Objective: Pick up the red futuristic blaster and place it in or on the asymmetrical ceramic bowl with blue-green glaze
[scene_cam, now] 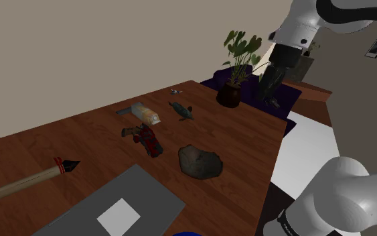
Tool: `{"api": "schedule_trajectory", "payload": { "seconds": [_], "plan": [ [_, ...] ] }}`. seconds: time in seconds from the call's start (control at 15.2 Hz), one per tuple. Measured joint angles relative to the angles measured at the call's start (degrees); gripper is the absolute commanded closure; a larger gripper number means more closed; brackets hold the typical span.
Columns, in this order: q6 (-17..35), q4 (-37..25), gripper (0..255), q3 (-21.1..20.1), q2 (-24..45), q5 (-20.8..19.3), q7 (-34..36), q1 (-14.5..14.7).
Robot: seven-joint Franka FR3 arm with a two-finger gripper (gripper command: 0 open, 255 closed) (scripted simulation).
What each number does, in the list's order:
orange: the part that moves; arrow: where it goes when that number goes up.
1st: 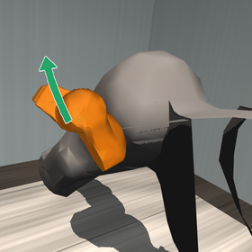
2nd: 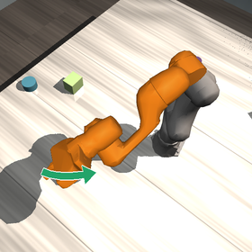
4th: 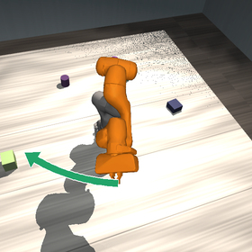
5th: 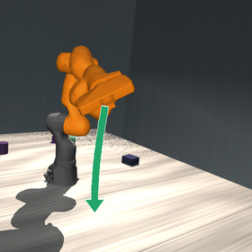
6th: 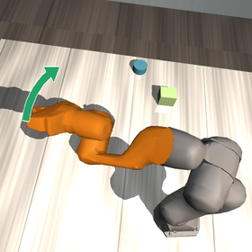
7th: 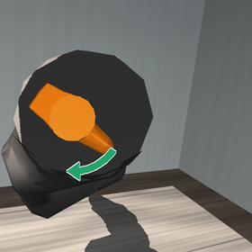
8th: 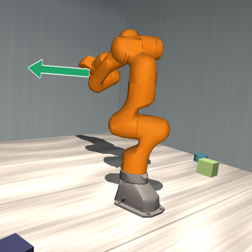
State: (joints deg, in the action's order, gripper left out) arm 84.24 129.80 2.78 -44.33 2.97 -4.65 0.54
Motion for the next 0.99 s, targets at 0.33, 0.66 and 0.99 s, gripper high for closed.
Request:
{"api": "schedule_trajectory", "payload": {
  "seconds": [0.33,0.66,0.99],
  "plan": [
    [5.39,0.96,0,0.57,4.26,-0.54,-3.09,1.02],
    [13.69,0.61,0,0.46,12.48,-0.56,-7.08,2.99],
    [21.62,-1.42,0,0.54,21.9,-0.52,-11.52,4.67]
  ]
}}
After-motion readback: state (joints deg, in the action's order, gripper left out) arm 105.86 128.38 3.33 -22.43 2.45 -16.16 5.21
